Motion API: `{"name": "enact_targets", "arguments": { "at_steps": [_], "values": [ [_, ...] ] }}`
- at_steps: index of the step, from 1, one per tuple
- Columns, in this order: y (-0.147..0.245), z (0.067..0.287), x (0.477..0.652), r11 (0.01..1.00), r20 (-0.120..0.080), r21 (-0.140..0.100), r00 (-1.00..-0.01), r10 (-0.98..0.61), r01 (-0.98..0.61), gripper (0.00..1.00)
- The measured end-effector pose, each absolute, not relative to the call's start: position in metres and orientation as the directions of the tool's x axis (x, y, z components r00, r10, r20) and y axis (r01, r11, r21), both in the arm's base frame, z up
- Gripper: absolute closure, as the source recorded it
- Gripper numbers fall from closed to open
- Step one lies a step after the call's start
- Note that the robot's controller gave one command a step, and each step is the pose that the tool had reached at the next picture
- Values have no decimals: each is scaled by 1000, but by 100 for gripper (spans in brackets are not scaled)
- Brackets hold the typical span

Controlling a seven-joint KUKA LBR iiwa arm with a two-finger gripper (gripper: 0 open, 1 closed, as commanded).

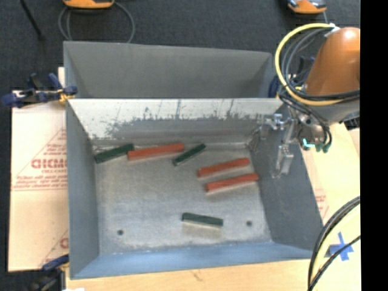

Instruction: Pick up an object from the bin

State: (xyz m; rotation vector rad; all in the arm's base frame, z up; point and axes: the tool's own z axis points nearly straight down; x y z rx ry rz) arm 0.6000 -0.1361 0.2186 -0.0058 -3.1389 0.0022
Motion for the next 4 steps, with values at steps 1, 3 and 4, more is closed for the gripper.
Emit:
{"name": "enact_targets", "arguments": {
  "at_steps": [1,3,4],
  "values": [
    [-140,68,599,994,-4,-2,-994,-107,-107,0],
    [-141,245,620,879,-9,-9,-879,-477,-476,100],
    [-147,149,630,934,0,3,-934,-357,-357,100]
  ]
}}
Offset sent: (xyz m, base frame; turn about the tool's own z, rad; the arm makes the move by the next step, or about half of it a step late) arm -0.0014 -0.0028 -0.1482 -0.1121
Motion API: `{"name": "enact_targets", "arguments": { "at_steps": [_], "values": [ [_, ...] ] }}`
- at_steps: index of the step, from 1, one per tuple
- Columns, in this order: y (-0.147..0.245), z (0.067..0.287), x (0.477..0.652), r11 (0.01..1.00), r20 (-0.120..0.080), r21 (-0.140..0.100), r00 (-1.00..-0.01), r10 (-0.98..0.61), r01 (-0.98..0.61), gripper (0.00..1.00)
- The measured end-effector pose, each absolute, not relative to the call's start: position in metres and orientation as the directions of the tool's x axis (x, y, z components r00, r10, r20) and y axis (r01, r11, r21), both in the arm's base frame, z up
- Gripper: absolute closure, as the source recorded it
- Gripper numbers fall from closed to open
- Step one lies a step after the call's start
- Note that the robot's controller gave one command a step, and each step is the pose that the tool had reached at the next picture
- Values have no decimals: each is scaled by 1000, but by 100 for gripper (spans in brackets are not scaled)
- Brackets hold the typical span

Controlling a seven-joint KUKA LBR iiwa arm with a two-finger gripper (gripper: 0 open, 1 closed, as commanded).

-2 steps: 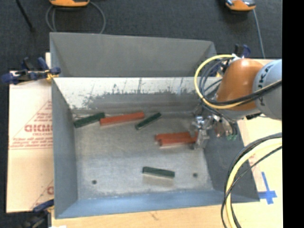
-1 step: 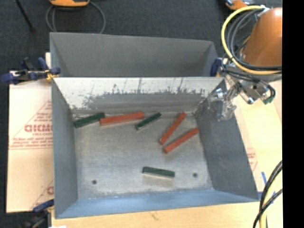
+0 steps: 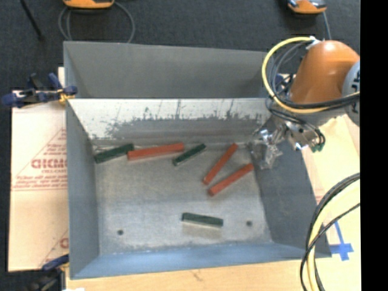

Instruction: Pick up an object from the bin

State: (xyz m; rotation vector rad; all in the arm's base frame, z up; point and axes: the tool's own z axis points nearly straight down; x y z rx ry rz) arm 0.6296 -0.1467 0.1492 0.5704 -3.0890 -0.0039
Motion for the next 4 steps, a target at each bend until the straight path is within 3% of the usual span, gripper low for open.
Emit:
{"name": "enact_targets", "arguments": {
  "at_steps": [1,2,3,4],
  "values": [
    [-147,154,631,934,-6,-2,-934,-357,-357,0],
    [-121,71,644,847,-8,-7,-847,-531,-531,0],
    [-121,77,647,849,-14,-10,-849,-529,-529,100],
    [-152,205,657,870,-11,-12,-870,-493,-493,100]
  ]
}}
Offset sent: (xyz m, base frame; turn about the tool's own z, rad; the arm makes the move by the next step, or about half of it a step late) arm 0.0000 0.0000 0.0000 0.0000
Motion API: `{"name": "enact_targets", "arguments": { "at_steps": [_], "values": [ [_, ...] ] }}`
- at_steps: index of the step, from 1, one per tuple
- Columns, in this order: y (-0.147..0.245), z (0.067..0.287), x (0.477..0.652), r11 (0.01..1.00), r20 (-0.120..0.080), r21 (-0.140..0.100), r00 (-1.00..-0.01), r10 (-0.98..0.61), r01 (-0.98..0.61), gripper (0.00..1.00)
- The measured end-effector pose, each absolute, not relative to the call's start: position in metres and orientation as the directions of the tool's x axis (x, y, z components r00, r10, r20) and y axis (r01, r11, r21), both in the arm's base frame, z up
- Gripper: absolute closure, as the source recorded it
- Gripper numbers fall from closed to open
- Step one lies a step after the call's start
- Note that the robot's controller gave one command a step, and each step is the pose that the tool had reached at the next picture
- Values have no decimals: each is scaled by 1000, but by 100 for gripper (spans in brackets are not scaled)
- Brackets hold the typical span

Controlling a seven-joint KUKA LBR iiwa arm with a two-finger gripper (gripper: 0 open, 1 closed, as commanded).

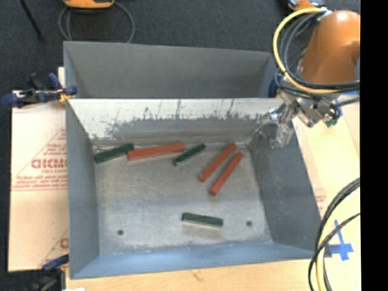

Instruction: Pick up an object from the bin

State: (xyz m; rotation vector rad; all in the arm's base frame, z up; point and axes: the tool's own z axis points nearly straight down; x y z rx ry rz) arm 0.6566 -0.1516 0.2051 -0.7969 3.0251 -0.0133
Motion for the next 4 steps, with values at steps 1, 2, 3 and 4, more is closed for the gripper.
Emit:
{"name": "enact_targets", "arguments": {
  "at_steps": [1,2,3,4],
  "values": [
    [-138,131,651,867,-1,3,-867,-499,-499,100],
    [-139,135,653,867,-7,-2,-867,-497,-497,0],
    [-105,70,652,862,-7,-2,-862,-507,-507,0],
    [-108,77,655,863,-13,-9,-863,-504,-504,100]
  ]
}}
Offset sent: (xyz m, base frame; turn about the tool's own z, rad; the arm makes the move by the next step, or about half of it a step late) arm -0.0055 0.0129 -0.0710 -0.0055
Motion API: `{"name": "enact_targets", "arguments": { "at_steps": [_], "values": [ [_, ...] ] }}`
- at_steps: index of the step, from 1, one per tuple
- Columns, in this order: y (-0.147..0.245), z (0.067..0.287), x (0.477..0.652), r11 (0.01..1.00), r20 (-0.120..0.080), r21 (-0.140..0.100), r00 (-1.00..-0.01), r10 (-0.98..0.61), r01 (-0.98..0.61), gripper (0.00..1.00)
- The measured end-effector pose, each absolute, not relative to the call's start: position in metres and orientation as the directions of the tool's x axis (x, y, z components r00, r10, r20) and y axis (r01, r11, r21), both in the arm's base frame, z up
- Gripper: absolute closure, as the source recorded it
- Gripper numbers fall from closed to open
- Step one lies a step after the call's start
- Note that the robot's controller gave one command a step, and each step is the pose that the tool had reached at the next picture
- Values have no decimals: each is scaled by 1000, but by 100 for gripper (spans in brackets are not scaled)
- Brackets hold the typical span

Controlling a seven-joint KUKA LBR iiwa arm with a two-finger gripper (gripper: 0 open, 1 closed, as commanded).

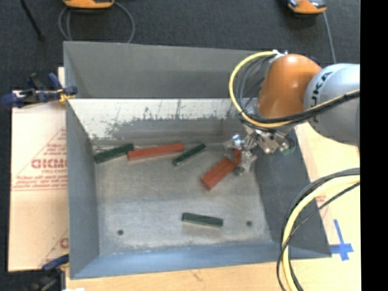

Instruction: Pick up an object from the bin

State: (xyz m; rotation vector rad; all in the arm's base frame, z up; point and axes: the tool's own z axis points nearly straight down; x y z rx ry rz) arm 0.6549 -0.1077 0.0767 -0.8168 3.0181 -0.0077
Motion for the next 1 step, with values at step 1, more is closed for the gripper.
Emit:
{"name": "enact_targets", "arguments": {
  "at_steps": [1],
  "values": [
    [-111,209,641,866,-11,-10,-866,-500,-499,100]
  ]
}}
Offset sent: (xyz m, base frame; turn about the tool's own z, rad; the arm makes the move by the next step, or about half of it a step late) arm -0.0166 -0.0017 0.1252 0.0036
